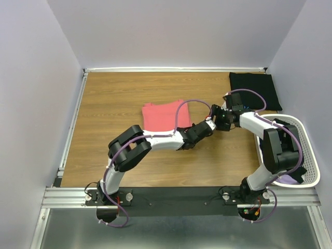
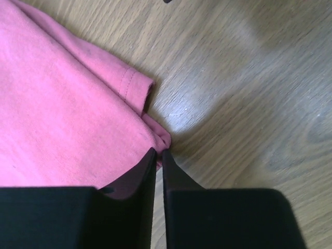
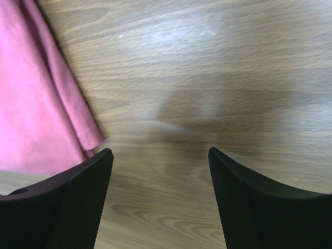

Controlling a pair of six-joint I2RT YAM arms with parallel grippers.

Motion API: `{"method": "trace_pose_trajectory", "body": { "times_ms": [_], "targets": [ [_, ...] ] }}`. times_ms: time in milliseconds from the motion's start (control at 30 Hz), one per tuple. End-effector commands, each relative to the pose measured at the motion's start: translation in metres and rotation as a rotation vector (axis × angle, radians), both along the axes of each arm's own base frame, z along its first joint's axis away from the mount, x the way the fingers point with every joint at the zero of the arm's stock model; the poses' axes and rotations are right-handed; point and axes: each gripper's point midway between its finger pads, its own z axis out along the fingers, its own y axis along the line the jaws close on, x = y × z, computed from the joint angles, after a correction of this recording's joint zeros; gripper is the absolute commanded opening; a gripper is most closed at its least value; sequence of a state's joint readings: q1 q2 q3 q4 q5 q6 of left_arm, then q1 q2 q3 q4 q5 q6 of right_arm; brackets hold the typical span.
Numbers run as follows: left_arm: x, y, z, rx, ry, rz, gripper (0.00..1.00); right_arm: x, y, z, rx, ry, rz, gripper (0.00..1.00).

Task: Fold and stack the t-shirts
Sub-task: Neatly place the folded tshirt to the corner

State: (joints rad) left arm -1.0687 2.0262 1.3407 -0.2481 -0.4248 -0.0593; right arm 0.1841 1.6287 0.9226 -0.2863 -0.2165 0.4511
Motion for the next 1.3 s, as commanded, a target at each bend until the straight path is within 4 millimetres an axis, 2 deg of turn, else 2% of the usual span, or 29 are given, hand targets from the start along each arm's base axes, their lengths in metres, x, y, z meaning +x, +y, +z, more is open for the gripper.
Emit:
{"method": "trace_pose_trajectory", "body": {
  "times_ms": [0,33,67,200,333,367,400,467,500,567,667,700,767,967,1200,1267],
  "targets": [
    [0.008,0.006,0.030,-0.068,-0.058,0.043,0.13,-0.006,0.017,0.000,0.103,0.039,0.016,0.82],
    [0.007,0.008,0.033,-0.077,-0.061,0.043,0.13,-0.004,0.020,0.001,0.127,0.041,0.006,0.82],
    [0.009,0.006,0.046,-0.115,-0.079,0.043,0.12,-0.006,0.026,0.003,0.164,0.047,0.015,0.82],
    [0.009,0.009,0.062,-0.172,-0.091,0.044,0.12,-0.004,0.050,0.009,0.322,0.061,0.031,0.83],
    [0.010,0.014,0.068,-0.195,-0.095,0.058,0.12,0.001,0.073,0.014,0.466,0.076,0.044,0.84],
    [0.010,0.016,0.067,-0.193,-0.093,0.061,0.12,0.008,0.078,0.018,0.487,0.049,0.058,0.85],
    [0.009,0.015,0.068,-0.199,-0.092,0.065,0.12,0.007,0.083,0.009,0.488,0.071,0.063,0.86],
    [0.008,0.016,0.066,-0.197,-0.087,0.064,0.12,0.011,0.097,0.012,0.511,0.072,0.089,0.86],
    [0.008,0.016,0.065,-0.200,-0.085,0.067,0.12,0.011,0.102,0.004,0.515,0.092,0.093,0.86],
    [0.007,0.017,0.064,-0.199,-0.081,0.066,0.12,0.017,0.113,0.004,0.528,0.087,0.100,0.86],
    [0.007,0.017,0.064,-0.204,-0.084,0.068,0.12,0.018,0.133,-0.004,0.534,0.106,0.132,0.87],
    [0.008,0.017,0.066,-0.210,-0.089,0.069,0.12,0.014,0.141,-0.012,0.531,0.127,0.144,0.87],
    [0.008,0.017,0.069,-0.223,-0.094,0.075,0.12,0.014,0.155,-0.013,0.541,0.133,0.162,0.86],
    [0.009,0.016,0.078,-0.267,-0.110,0.084,0.12,0.003,0.175,-0.035,0.536,0.192,0.189,0.86],
    [0.008,0.005,0.083,-0.303,-0.098,0.068,0.12,0.001,0.189,-0.043,0.516,0.194,0.211,0.81],
    [0.008,0.002,0.087,-0.317,-0.097,0.062,0.12,0.002,0.192,-0.042,0.516,0.189,0.221,0.76]
  ]
}}
